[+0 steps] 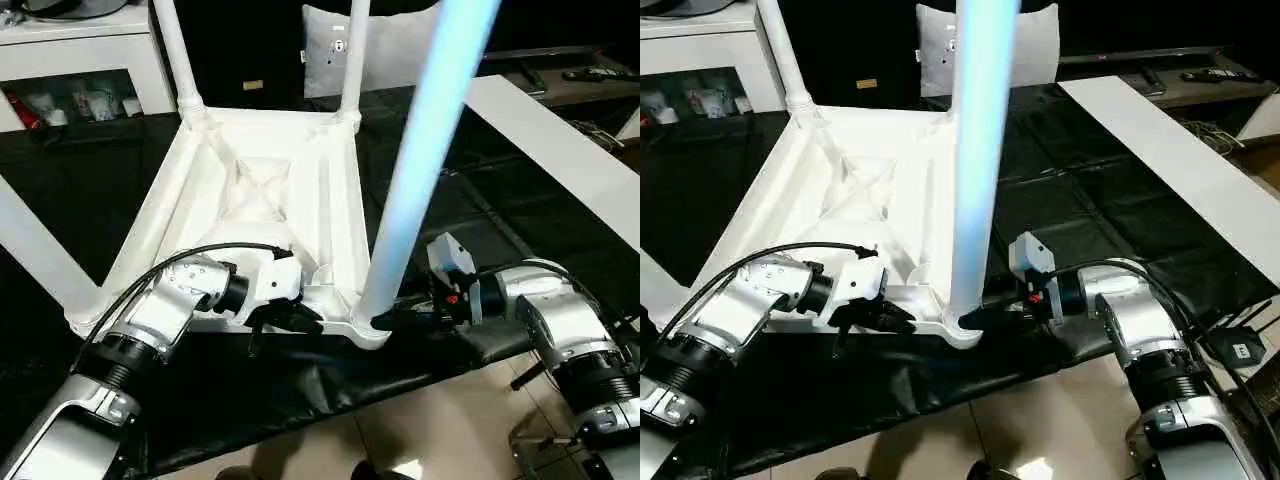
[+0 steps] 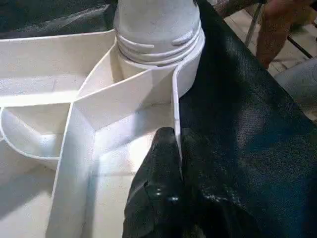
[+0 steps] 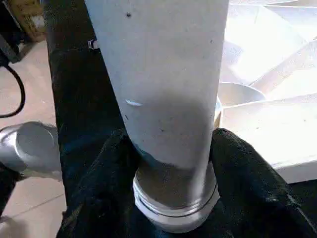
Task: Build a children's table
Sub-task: Rotate leg to tighten
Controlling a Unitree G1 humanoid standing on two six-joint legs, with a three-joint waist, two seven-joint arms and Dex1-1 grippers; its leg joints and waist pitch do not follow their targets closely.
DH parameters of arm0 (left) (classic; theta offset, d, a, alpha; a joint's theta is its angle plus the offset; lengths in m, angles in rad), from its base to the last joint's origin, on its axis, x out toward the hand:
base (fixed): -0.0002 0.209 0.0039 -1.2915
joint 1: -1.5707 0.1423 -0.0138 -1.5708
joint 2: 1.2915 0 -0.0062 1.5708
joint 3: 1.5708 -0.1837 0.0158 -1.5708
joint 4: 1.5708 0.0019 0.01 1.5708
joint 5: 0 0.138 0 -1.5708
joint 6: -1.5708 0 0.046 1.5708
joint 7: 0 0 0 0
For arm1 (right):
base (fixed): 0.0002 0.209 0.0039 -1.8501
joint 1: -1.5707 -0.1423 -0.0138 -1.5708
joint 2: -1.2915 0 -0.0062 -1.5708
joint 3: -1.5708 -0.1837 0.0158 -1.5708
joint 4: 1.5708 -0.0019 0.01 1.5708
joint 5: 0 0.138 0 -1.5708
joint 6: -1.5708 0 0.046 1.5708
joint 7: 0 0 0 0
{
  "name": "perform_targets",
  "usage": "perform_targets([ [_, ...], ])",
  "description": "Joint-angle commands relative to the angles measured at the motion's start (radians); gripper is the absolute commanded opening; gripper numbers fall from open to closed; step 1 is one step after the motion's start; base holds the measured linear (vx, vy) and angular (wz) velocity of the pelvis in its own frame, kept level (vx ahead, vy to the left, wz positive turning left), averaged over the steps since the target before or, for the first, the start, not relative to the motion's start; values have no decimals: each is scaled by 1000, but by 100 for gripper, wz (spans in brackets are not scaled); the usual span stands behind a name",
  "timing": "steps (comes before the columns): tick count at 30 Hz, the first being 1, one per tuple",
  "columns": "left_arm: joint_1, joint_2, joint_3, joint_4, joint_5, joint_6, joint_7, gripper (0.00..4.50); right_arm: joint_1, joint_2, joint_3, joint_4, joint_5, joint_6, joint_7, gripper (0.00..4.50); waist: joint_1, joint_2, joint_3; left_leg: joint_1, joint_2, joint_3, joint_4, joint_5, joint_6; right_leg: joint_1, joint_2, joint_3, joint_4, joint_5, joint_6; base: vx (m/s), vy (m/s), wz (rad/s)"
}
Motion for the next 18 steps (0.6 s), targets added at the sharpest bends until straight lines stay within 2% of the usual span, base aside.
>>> perform_targets([
  [1,-19,-12,-25,-5,-1,-13,-39,0,6,4,9,-37,28,19,43,201,-4,-12,-79,-13,35,3,-59,12,109,84,-73,78,-55,-367,14,0,0,0],
  [5,-12,-52,6,-22,-10,67,51,0,49,31,5,-98,56,80,1,196,1,-11,-81,-14,34,4,-59,17,103,86,-74,78,-55,-365,19,0,0,0],
  [8,-10,-76,18,-34,-5,110,110,0,60,57,1,-122,49,124,-71,195,2,-10,-77,-9,32,5,-61,-9,91,83,-73,74,-67,-409,30,0,0,0],
  [9,-11,-100,28,-42,-3,139,158,0,54,85,-6,-118,29,153,-151,195,-5,-10,-72,-6,27,6,-63,-40,70,81,-72,67,-80,-460,50,0,0,0],
  [11,-13,-129,40,-51,-1,173,211,0,47,119,-14,-115,10,186,-240,195,-11,-12,-69,-5,20,8,-60,-72,60,82,-69,59,-92,-511,80,0,0,0],
  [13,-18,-164,54,-62,1,218,274,0,35,164,-27,-116,-8,222,-341,195,-24,-9,-64,2,13,9,-55,-122,50,78,-63,39,-115,-579,127,0,0,0],
  [14,-28,-203,74,-72,3,275,346,0,20,213,-40,-114,-32,257,-444,195,-48,-1,-62,1,24,3,-52,-159,43,87,-57,13,-138,-601,166,0,0,0],
  [15,-31,-214,80,-74,4,291,367,0,15,226,-44,-111,-41,263,-474,195,-70,6,-66,-3,44,-9,-54,-195,45,104,-58,-2,-141,-580,180,0,0,0],
  [16,-39,-231,91,-71,6,314,403,0,4,253,-56,-102,-51,273,-533,195,-76,16,-67,-8,69,-22,-64,-216,52,117,-65,5,-126,-550,167,0,0,0],
  [17,-44,-242,98,-70,8,329,428,0,-2,272,-65,-98,-57,281,-575,195,-80,25,-65,-15,102,-36,-82,-259,61,126,-69,21,-94,-503,147,0,0,0],
  [18,-54,-264,114,-64,13,350,479,0,-17,306,-85,-85,-66,308,-660,195,-82,30,-63,-14,170,-73,-130,-343,60,130,-86,86,17,-344,84,0,0,0],
])
